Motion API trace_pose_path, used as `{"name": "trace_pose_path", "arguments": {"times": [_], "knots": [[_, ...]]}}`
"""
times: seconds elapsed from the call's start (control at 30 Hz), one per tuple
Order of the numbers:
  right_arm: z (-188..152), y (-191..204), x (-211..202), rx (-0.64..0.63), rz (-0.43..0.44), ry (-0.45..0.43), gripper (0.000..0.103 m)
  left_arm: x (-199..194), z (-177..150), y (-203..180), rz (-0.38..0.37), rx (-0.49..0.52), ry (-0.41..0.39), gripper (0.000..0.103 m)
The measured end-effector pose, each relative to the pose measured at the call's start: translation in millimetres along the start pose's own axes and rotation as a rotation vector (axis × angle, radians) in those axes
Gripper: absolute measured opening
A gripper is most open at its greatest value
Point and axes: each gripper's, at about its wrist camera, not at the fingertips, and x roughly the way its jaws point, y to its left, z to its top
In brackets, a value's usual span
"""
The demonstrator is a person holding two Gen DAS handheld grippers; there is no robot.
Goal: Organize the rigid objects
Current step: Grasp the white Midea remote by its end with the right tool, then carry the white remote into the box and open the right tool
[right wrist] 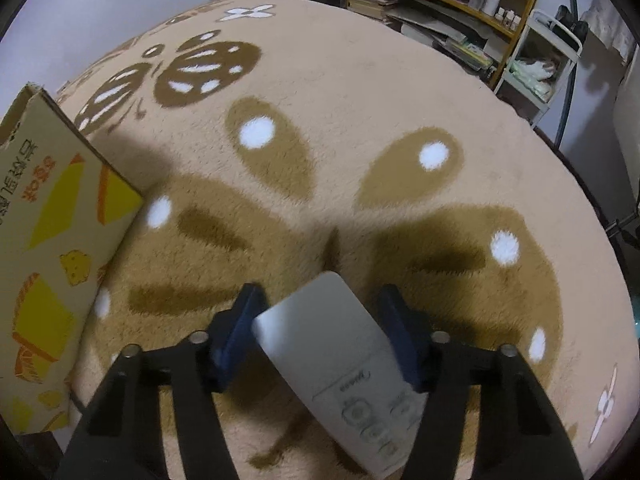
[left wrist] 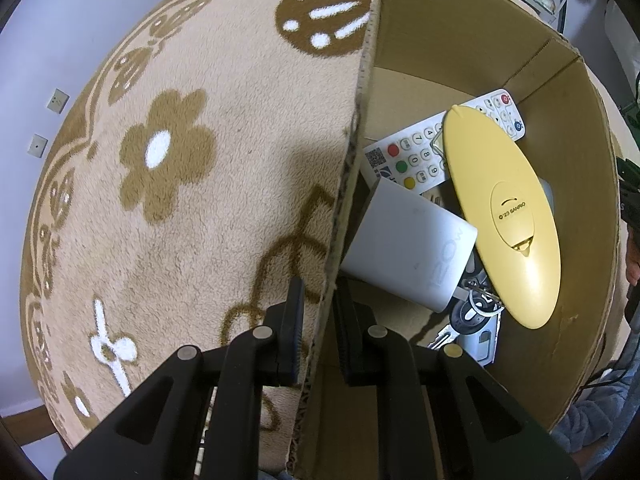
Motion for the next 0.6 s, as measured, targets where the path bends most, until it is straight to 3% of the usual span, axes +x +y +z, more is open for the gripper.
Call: {"name": "trace_pose_path", "arguments": {"times": [0.27, 0.6], "knots": [[-15, 4, -10, 0.001, -0.016, 0.015, 0.063, -1, -1, -2, 0.001, -0.001, -0.001, 0.015], [-36, -4, -30, 0.173, -0.032, -0.029, 0.054, -3, -2, -6, 0.015, -0.001, -0.005, 0.015]]}}
